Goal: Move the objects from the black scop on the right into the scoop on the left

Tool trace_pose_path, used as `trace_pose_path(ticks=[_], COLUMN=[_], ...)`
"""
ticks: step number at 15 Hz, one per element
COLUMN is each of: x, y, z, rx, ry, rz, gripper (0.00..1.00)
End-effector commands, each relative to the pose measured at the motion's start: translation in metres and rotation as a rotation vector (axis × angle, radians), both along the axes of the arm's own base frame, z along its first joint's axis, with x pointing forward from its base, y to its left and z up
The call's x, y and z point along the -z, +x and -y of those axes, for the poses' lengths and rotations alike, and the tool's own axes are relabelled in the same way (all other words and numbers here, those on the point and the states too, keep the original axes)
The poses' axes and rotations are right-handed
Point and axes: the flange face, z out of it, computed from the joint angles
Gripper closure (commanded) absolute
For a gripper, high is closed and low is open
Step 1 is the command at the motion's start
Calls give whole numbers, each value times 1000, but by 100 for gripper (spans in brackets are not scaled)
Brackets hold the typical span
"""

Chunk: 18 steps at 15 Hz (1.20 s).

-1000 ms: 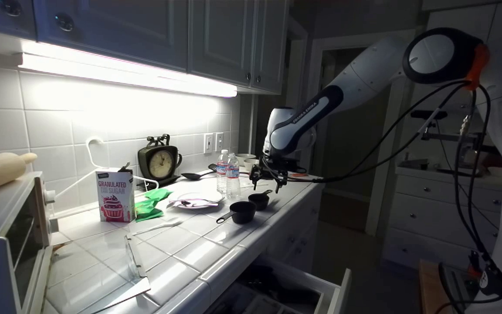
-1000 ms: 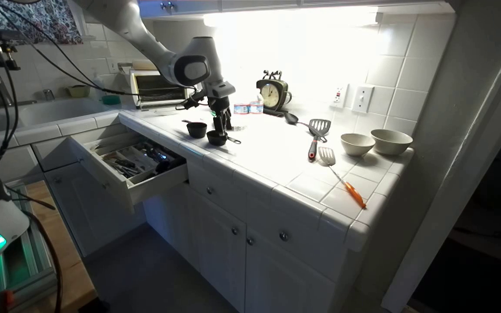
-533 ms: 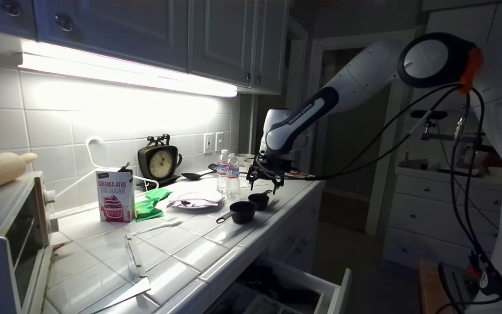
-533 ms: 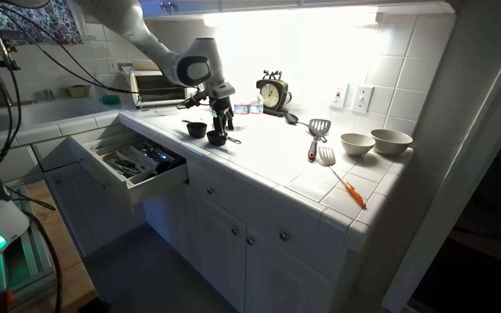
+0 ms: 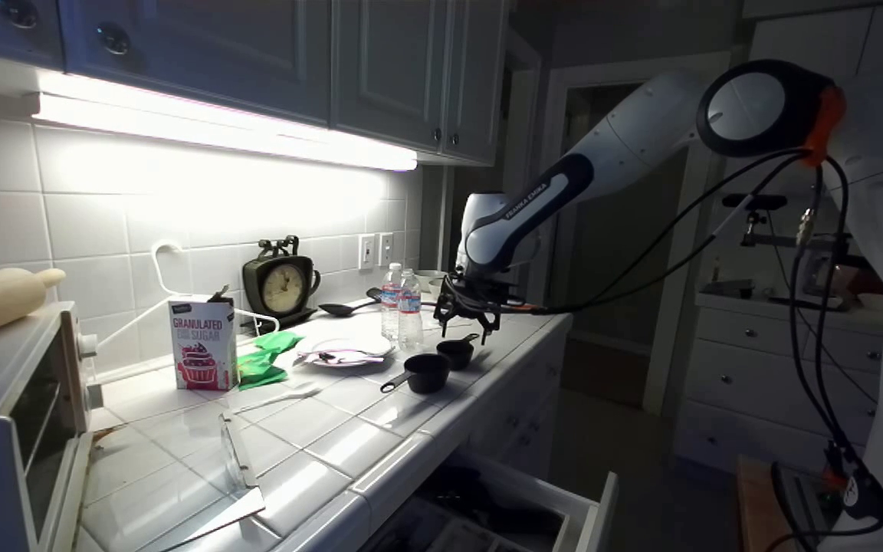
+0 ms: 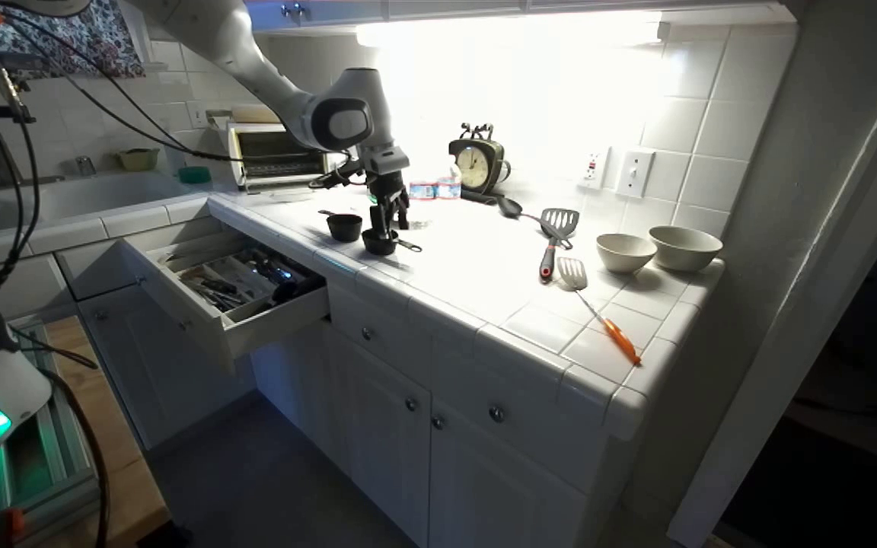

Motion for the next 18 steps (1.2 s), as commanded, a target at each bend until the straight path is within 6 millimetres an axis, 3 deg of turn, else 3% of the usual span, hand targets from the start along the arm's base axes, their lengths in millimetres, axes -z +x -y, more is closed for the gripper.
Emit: trace_pose_path(ticks=[1, 2, 3, 5, 13, 18], x=[4, 5, 6, 7, 6, 8], y=[7, 7, 7, 7, 8, 9], z=[0, 0, 0, 0, 1, 3], rx=[37, 38, 40, 42, 49, 59], ry=[6, 7, 7, 6, 5, 5], rz=[-11, -12, -13, -14, -13, -14], gripper=[2, 12, 27, 36, 42, 72])
